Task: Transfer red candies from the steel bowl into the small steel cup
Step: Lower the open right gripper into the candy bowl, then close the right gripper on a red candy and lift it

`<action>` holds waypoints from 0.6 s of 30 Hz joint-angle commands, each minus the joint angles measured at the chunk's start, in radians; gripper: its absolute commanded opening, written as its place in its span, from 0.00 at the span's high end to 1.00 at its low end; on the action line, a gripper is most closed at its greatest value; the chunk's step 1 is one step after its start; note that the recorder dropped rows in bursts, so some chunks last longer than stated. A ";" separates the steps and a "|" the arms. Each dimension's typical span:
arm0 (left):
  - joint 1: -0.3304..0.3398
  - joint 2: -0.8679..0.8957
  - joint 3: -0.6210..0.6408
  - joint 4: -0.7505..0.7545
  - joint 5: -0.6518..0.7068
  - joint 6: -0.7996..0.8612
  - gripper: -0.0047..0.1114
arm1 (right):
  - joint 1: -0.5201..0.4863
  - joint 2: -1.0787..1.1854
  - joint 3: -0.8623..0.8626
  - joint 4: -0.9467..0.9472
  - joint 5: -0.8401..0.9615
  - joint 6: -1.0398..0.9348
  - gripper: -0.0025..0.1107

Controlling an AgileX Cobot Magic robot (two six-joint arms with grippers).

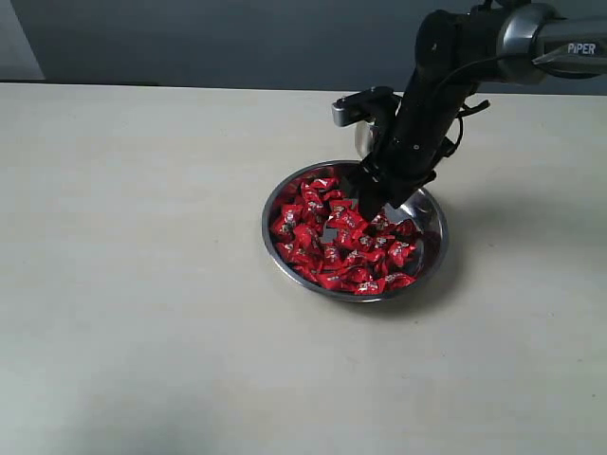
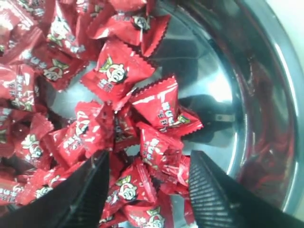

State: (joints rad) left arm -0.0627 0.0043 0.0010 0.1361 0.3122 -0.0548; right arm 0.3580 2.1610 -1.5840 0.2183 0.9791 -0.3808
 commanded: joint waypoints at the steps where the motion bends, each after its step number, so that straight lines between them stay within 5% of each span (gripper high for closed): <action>1: -0.010 -0.004 -0.001 0.000 -0.004 -0.006 0.96 | 0.001 0.042 -0.006 0.000 -0.014 -0.004 0.54; 9: -0.010 -0.004 -0.001 0.000 -0.004 -0.006 0.96 | 0.001 0.049 -0.006 -0.011 -0.022 -0.004 0.56; 14: -0.010 -0.004 -0.001 0.000 -0.004 -0.006 0.96 | 0.001 0.049 -0.006 -0.011 -0.007 -0.004 0.90; 18: -0.010 -0.004 -0.001 0.000 -0.004 -0.006 0.96 | 0.001 0.040 -0.006 -0.011 0.006 -0.004 0.97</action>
State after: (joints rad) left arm -0.0627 0.0043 0.0010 0.1361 0.3122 -0.0548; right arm 0.3580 2.2125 -1.5852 0.2171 0.9749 -0.3808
